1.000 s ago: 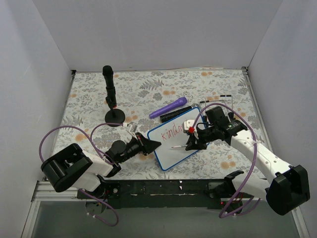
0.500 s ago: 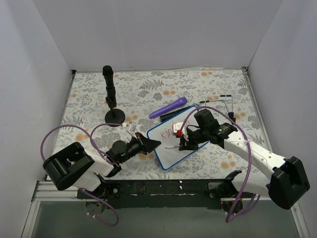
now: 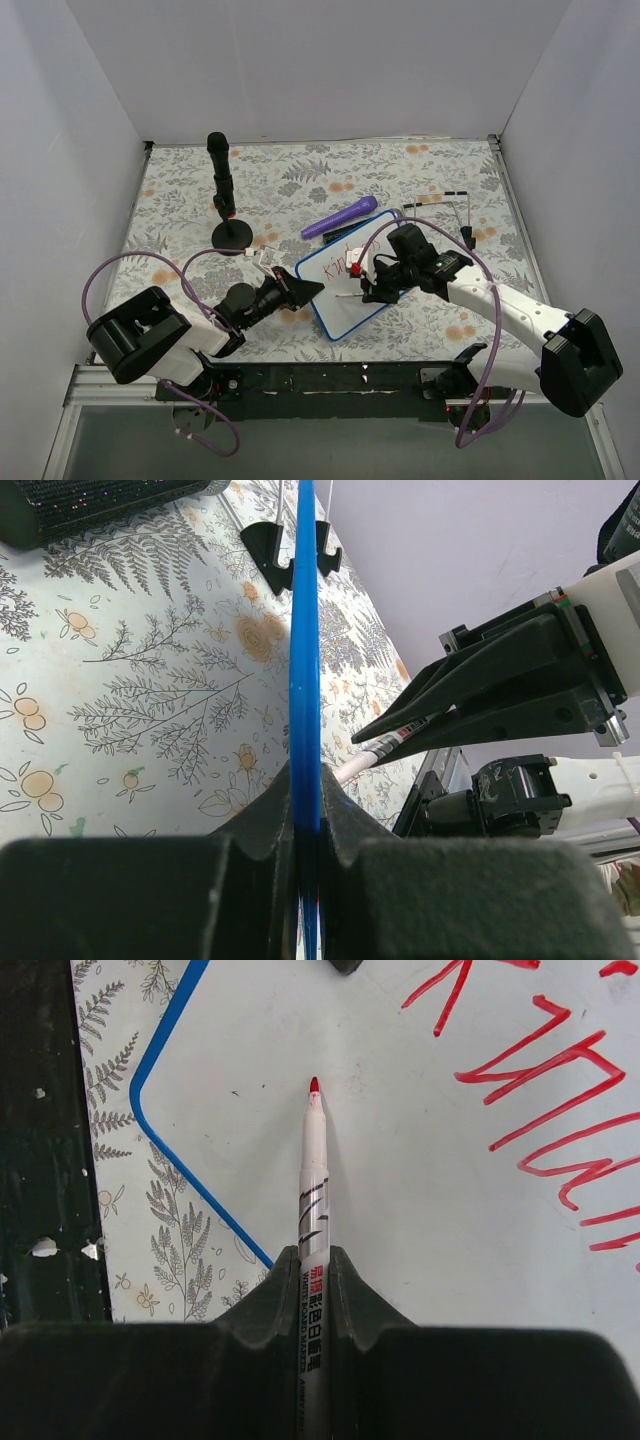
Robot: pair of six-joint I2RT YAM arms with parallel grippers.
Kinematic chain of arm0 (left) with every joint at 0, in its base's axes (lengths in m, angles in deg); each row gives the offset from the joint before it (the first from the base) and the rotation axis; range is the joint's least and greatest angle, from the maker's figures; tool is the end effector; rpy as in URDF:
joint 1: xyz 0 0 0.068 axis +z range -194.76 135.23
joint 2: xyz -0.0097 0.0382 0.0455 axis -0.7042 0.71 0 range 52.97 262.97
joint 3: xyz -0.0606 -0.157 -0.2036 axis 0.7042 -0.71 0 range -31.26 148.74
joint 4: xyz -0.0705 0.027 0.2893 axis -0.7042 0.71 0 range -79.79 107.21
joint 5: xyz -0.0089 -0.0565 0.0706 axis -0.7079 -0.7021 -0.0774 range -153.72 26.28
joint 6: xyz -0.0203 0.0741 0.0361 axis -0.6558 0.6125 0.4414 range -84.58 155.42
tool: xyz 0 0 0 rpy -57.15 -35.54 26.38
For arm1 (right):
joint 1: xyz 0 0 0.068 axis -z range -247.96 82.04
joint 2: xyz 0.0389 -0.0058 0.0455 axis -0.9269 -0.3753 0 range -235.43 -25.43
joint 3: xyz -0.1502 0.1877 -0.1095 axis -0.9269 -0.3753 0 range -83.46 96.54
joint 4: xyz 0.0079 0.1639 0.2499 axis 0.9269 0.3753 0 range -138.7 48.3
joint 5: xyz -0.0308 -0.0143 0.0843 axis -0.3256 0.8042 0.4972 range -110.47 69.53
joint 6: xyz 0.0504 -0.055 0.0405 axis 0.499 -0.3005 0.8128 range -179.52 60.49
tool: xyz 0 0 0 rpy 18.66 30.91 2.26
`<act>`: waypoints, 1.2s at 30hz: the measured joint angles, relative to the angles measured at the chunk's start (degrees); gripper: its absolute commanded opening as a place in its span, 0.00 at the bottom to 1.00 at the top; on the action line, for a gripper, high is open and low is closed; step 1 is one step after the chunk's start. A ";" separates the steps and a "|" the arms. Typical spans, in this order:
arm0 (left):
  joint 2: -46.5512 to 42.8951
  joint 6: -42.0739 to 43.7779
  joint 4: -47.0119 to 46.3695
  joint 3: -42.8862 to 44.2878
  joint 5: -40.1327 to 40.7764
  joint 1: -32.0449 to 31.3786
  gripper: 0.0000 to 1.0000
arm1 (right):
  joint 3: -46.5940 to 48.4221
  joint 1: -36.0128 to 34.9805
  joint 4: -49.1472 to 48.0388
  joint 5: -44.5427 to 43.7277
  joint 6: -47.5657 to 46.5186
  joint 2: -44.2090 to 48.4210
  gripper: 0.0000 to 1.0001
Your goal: Write a sentence on the whiteboard
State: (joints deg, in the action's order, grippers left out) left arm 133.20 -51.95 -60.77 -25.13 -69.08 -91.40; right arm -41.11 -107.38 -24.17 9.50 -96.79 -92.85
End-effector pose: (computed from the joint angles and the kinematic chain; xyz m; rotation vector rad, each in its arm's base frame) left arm 0.1738 -0.1941 0.0994 -0.6095 1.8944 -1.7694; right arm 0.2043 0.2162 0.1772 -1.6552 1.7155 0.6514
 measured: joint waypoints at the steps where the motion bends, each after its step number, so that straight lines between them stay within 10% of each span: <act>1: 0.02 0.00 -0.02 0.00 0.02 0.00 0.00 | 0.00 -0.09 -0.22 -0.24 0.09 -0.24 0.01; 36: 2.27 1.33 -2.32 0.37 -0.04 0.00 0.00 | 1.40 -2.67 4.17 0.17 -4.11 -5.01 0.01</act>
State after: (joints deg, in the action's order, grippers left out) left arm 135.47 -50.62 -63.09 -24.76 -69.13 -91.40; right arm -39.71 -110.05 -19.99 9.68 -100.90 -97.86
